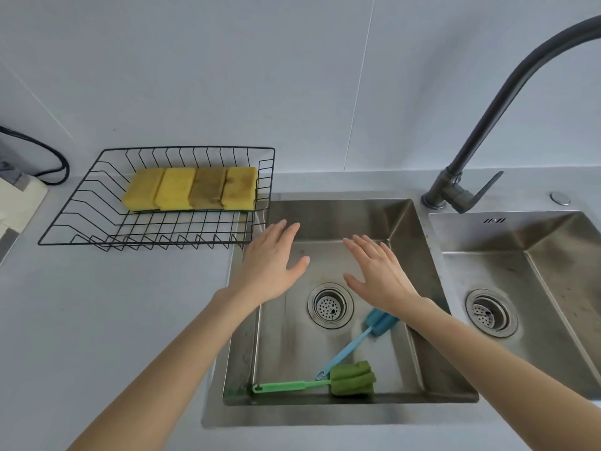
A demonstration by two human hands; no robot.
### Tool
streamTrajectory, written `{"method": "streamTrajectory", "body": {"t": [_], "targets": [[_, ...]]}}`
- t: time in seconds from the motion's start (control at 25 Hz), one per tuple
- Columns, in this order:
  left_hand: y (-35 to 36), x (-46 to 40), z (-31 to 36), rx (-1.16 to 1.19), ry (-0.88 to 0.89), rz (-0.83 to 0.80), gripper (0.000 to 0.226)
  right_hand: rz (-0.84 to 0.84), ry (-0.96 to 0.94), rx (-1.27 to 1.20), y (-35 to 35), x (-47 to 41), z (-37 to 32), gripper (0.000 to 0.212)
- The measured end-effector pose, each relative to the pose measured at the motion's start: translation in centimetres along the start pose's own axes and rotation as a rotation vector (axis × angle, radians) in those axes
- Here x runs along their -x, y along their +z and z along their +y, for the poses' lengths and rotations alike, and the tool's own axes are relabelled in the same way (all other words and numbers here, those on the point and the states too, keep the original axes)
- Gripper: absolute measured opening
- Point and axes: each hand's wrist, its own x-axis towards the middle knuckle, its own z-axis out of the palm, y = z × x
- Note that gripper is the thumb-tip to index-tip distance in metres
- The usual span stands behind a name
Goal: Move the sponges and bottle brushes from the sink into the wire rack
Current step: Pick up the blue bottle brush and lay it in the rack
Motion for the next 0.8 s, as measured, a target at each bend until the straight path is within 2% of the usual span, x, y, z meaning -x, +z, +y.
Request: {"method": "streamTrajectory", "body": {"t": [0.2,0.8], "targets": [[3.1,-0.2,1.5,0.024,0.017,-0.028,0.055,-0.074,0.031,0.025,1.3,1.3,2.9,0.062],[13.7,-1.5,1.9,0.123,-0.114,-0.394,0.049,-0.359,0.065,0.052,7.1,1.6,8.2,0.062]]}}
